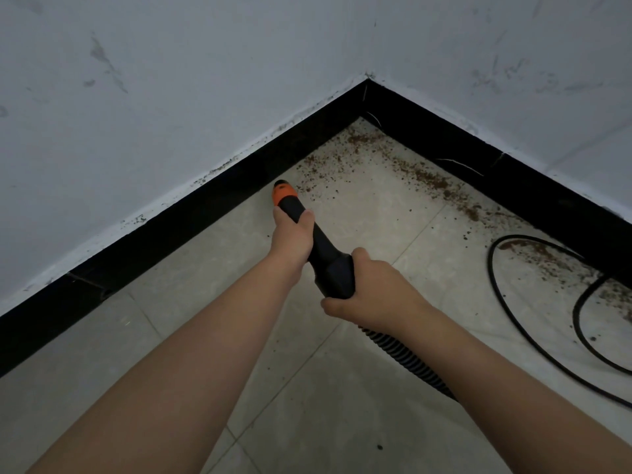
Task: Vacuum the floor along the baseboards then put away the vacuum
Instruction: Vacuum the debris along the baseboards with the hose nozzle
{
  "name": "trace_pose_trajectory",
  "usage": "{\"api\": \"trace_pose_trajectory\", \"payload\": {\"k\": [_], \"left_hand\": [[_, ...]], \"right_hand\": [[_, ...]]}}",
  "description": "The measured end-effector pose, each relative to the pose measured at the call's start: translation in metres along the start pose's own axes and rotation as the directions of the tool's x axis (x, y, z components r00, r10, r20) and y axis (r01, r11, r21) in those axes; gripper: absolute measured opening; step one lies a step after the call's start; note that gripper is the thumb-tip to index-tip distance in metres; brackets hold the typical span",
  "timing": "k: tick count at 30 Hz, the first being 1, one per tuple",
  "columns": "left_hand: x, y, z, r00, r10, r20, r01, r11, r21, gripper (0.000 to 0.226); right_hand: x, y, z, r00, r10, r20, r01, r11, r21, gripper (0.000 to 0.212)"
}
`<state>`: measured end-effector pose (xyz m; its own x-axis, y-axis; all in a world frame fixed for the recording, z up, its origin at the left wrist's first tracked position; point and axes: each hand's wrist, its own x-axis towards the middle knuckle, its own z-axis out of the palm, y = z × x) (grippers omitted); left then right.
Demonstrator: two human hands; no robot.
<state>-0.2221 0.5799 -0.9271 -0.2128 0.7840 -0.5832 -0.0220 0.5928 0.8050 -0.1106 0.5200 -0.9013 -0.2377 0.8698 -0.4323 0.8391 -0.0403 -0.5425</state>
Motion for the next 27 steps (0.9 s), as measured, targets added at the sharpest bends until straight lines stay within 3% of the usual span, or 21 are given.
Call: {"api": "trace_pose_trajectory", "payload": {"k": [11,21,27], "left_hand": [[-0.048,-0.022,0.024,0.993,-0.110,0.037,0.114,0.982,-0.154,0.063],[-0.073,-0.037,-0.010,0.998,0.012,-0.066,-0.025,0.980,-0.196,0.057],[-0.071,-0.052,-0.027,0.997,-0.029,-0.067,0.015,0.981,-0.196,0.057]], "right_hand": [[-0.053,0.008,-0.036,0.996,-0.008,0.090,0.034,0.954,-0.299,0.044],[-0.072,-0.013,-0.007,0.994,-0.081,0.075,0.098,0.959,-0.268,0.044],[-0.073,-0.021,0.005,0.983,-0.080,0.165,0.121,0.958,-0.260,0.044]]}}
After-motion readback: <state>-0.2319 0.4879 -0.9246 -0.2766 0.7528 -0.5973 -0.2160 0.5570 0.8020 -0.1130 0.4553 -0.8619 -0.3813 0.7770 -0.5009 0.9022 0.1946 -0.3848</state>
